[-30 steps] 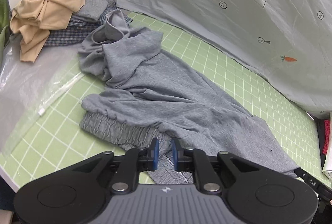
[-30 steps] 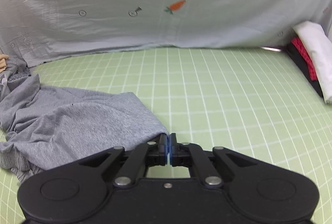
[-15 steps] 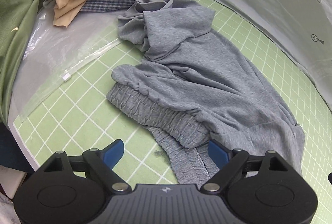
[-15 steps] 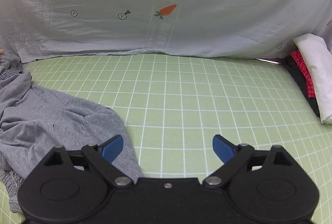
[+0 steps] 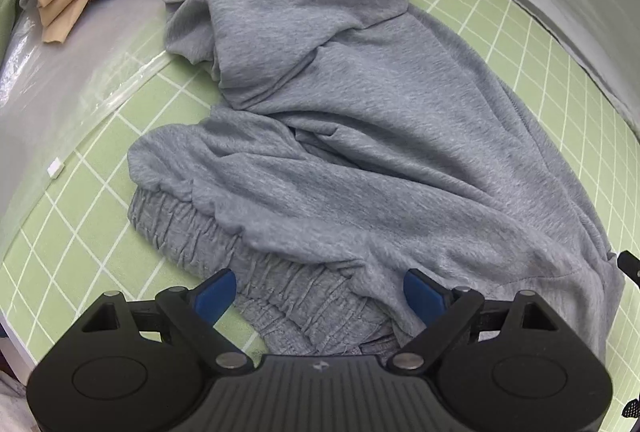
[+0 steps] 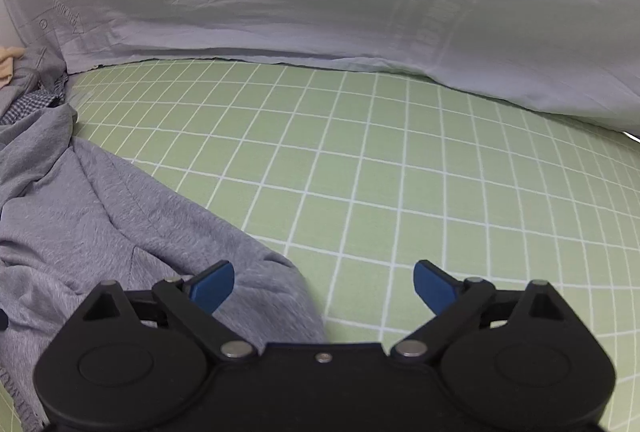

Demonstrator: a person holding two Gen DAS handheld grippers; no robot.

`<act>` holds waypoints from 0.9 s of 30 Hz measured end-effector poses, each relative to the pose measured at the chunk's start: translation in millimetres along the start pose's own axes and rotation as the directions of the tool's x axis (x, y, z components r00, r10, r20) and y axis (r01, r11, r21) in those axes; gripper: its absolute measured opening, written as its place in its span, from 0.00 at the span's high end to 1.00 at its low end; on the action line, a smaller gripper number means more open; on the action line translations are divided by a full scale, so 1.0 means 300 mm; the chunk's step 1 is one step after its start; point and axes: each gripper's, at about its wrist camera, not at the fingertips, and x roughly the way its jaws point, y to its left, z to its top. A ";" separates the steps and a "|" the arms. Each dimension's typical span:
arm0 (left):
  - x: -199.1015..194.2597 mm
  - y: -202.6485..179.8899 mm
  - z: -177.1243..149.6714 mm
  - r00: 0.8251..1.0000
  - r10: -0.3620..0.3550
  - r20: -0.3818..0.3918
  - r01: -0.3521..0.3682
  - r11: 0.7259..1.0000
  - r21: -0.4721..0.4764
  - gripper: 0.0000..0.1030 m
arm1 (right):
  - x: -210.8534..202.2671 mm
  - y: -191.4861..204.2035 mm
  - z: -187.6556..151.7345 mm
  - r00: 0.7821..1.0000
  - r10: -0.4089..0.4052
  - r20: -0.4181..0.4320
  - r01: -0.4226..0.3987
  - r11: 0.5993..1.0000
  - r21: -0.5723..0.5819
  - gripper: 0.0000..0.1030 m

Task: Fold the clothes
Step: 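Open both tools and reposition over the sweatpants waistband and leg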

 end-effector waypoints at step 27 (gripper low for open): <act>0.071 -0.033 -0.065 0.998 0.051 -0.023 -0.049 0.997 0.066 0.03 | -0.149 -0.349 -0.336 0.937 -0.298 -0.182 0.321 0.940 0.117 0.99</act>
